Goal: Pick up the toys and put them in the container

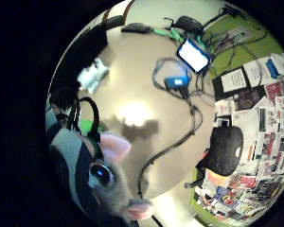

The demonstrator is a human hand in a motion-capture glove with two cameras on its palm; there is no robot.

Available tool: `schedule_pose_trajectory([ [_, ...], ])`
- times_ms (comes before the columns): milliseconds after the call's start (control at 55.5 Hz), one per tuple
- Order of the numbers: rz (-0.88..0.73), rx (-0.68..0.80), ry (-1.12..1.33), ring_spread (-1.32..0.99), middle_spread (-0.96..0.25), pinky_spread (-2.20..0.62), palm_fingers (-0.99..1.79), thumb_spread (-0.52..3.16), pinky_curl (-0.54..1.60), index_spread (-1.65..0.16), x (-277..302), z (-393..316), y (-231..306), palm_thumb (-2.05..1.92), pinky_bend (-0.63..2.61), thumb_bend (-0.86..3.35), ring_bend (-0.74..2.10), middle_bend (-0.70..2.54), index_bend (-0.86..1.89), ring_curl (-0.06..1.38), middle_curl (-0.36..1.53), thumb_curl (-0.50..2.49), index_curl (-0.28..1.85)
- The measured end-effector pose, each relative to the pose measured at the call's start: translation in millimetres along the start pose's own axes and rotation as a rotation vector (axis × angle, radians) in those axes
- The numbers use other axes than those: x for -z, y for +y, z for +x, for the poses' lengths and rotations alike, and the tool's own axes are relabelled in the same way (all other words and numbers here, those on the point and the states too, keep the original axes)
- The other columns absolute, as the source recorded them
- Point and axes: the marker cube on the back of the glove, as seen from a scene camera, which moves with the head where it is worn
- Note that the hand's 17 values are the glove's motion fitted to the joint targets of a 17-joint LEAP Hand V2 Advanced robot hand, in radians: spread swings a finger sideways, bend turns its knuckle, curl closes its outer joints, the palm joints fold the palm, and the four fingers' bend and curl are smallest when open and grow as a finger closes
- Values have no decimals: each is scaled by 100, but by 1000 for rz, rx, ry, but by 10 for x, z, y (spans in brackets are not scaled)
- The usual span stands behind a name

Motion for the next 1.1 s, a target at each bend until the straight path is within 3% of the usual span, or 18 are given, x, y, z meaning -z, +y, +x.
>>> schedule_pose_trajectory([
  [360, 337, 239, 27, -33, -20, -35, 112, 40, 42, -30, 1041, -1741, -753, 64, 85, 2, 132, 119, 68, 63, 86, 94, 97],
  [504, 211, 319, 35, -32, -20, -34, 97, 41, 42, -30, 819, -2228, -911, 60, 84, -1, 131, 115, 55, 63, 85, 97, 101],
  [576, 99, 349, 26, -30, -19, -23, 33, 66, 45, -27, 676, -2343, -956, 50, 77, -4, 122, 104, 39, 63, 81, 92, 100],
  [612, 62, 351, 4, -27, -16, -17, -31, 78, 50, -29, 640, -2368, -964, 35, 90, -10, 89, 77, 37, 58, 74, 84, 96],
  [666, 45, 358, -43, -20, -11, -11, -50, 86, 44, -30, 628, -2373, -953, 19, 95, -13, 60, 52, 21, 47, 63, 75, 83],
  [792, 81, 375, -50, -14, -6, -3, -30, 99, 38, -30, 722, -2164, -778, 8, 84, -5, 32, 27, 11, 30, 51, 63, 66],
  [1099, 10, 368, 27, -12, -4, 1, -10, 113, 34, -28, 744, -1268, 48, 5, 71, -2, 23, 18, 11, 28, 44, 47, 47],
])
